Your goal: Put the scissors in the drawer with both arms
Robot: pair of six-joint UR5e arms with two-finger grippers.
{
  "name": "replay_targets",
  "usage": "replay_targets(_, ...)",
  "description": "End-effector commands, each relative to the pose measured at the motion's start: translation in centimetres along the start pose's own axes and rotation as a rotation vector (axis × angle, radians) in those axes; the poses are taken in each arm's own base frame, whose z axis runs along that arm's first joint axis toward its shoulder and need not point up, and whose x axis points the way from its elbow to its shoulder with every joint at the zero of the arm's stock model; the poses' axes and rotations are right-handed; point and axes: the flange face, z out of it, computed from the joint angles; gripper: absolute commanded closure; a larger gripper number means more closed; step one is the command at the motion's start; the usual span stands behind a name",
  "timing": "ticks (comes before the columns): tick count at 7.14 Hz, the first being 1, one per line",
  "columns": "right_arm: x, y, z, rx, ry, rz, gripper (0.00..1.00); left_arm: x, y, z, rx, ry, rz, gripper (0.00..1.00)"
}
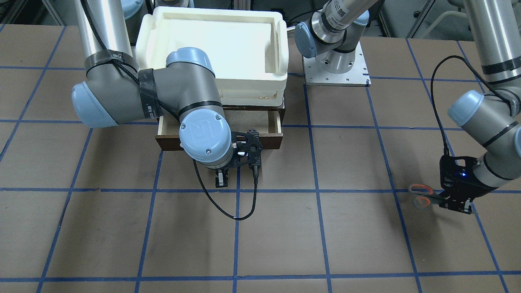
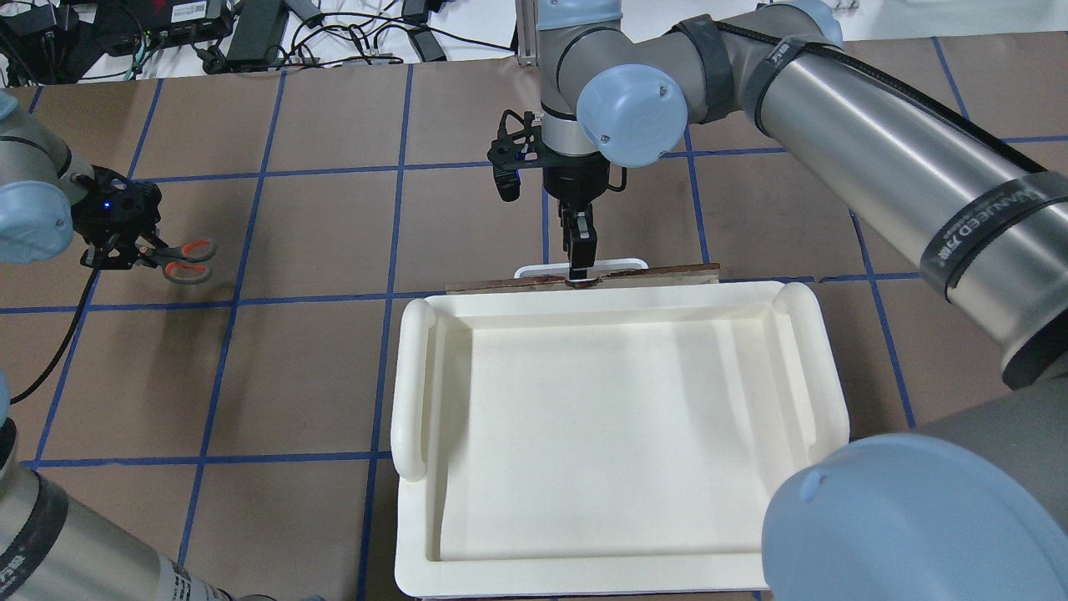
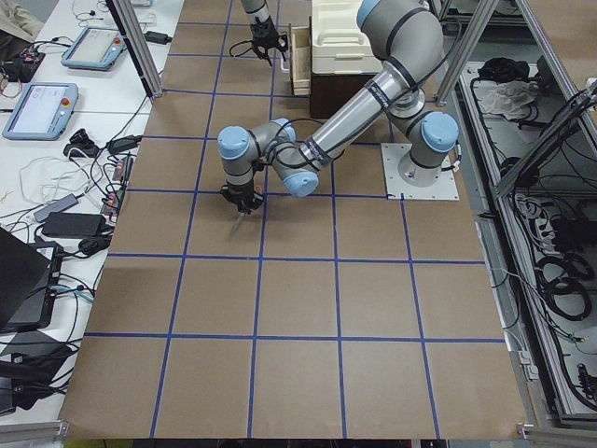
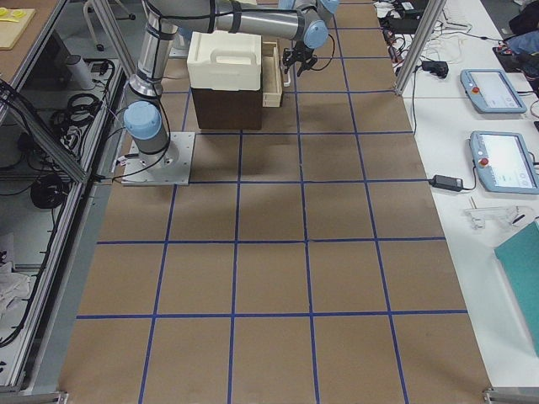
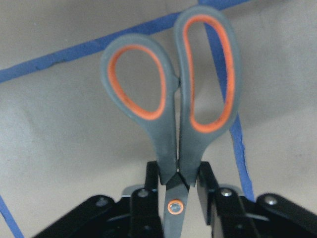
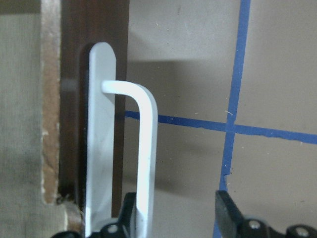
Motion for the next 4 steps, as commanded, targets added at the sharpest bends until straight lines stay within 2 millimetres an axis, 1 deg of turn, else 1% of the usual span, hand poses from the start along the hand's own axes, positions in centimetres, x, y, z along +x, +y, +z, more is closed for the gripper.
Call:
replay_targets(1, 0.8, 0.2, -0.3, 0.003, 0.011, -0.016, 0.4, -0.8, -2.5, -3.1, 0.002, -0.009, 0.003, 0.98)
replay_targets(2, 1.1, 0.5, -0.4, 0.007, 0.023, -0.032, 0.39, -1.4, -4.2, -4.5, -0.003, -0.015, 0.014, 0.98)
replay_targets(3, 1.5, 0.8, -0.8, 0.011, 0.04, -0.03, 0.39, -1.6, -5.2, -5.8, 0.004, -0.01, -0.003, 0.98)
replay_targets(4, 1.9, 0.7, -0.9, 0.012, 0.045, -0.031, 0.39, -1.8, -5.3, -7.5, 0.008, -0.009, -0.013, 0.99)
